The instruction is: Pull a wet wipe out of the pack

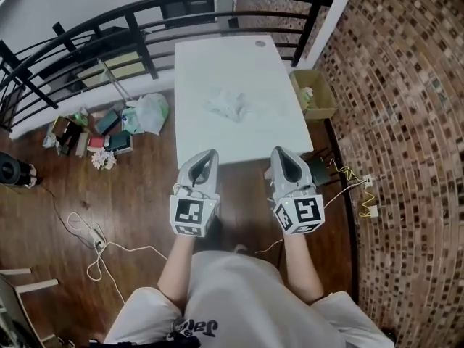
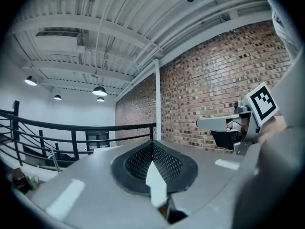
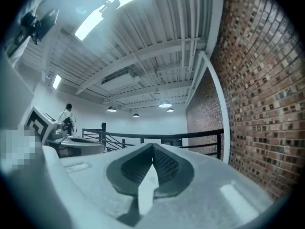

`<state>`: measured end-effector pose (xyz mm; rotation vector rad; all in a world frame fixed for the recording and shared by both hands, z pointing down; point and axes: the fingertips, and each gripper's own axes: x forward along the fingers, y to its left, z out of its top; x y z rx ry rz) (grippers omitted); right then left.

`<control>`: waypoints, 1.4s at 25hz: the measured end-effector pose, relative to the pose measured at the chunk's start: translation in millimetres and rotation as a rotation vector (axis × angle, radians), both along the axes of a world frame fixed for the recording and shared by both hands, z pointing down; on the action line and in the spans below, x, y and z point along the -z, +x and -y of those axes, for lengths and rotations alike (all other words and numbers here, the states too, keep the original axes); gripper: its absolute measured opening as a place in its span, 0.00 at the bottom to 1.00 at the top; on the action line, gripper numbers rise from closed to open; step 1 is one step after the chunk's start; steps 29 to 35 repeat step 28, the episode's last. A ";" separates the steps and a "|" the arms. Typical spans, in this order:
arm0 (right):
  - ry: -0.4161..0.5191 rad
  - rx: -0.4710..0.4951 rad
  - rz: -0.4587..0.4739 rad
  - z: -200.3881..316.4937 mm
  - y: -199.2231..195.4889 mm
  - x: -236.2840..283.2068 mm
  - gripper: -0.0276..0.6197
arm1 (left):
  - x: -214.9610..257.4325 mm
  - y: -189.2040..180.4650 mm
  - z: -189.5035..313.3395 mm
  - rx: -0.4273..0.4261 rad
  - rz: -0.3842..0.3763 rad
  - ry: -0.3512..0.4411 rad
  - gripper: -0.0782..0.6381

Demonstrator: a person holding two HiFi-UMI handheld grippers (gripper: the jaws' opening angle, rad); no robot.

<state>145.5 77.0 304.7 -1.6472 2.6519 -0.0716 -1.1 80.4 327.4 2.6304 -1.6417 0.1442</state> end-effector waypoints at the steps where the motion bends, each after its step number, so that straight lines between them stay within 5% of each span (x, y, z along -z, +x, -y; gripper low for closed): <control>1: -0.015 -0.008 0.016 -17.0 9.2 -4.2 0.03 | -5.0 5.3 -21.1 0.006 0.005 -0.010 0.13; 6: -0.161 0.028 0.032 -64.8 40.9 -15.3 0.03 | -10.8 51.4 -89.7 0.014 -0.066 -0.096 0.13; 10: -0.095 0.101 0.026 -105.9 14.4 20.0 0.03 | 31.4 62.8 -116.2 -0.012 -0.077 -0.007 0.13; 16: -0.054 0.150 -0.015 -113.3 -0.6 43.2 0.03 | 68.5 59.2 -102.3 0.028 -0.084 0.090 0.13; 23: -0.130 0.182 -0.016 -122.9 -31.5 35.2 0.03 | 62.7 36.7 -114.0 0.032 -0.068 0.031 0.13; 35: -0.106 0.180 -0.027 -143.1 -57.4 39.7 0.03 | 59.1 11.1 -142.6 0.028 -0.054 0.037 0.13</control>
